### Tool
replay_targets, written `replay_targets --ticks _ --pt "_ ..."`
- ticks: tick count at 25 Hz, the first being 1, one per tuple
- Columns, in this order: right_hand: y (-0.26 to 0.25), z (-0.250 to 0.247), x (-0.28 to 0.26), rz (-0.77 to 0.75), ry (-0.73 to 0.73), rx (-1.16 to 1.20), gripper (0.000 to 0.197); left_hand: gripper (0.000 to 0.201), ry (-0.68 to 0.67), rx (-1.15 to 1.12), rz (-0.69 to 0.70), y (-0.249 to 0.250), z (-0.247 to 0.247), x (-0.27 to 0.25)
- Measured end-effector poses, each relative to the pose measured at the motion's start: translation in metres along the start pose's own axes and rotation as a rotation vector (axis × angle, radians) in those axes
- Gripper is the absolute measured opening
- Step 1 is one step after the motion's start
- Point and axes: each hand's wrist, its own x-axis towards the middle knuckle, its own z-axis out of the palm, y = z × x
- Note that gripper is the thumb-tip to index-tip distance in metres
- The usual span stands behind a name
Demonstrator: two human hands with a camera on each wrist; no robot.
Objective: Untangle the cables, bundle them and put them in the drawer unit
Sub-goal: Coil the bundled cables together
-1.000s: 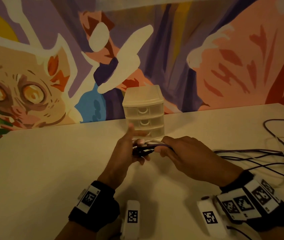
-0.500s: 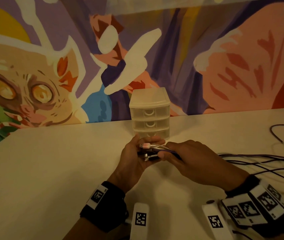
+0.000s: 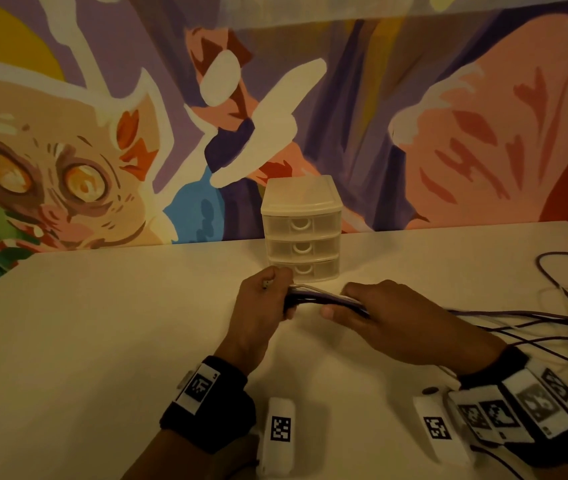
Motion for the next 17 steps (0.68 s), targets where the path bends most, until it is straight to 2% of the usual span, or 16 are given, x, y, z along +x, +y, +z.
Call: replay_targets --ticks 4,7,11,14,17 --pt "0.01 -0.014 -0.011 0.114 0.031 0.21 0.066 0.027 0.015 -0.031 -0.037 0.0 -0.002 0.004" --pt "0.009 -0.016 -0.011 0.134 0.112 0.339 0.069 0.032 -0.051 -0.072 -0.08 -0.003 -0.003 0.005" --pt "0.008 -0.018 -0.007 0.046 0.211 0.304 0.055 0.041 -0.063 -0.166 -0.155 0.0 0.0 0.005" --pt "0.012 -0.016 -0.005 0.063 0.276 0.289 0.06 0.047 -0.036 -0.098 -0.168 0.001 0.008 0.001" --pt "0.016 -0.012 -0.004 0.082 0.267 0.278 0.067 0.043 -0.027 -0.033 -0.125 -0.001 0.009 0.0"
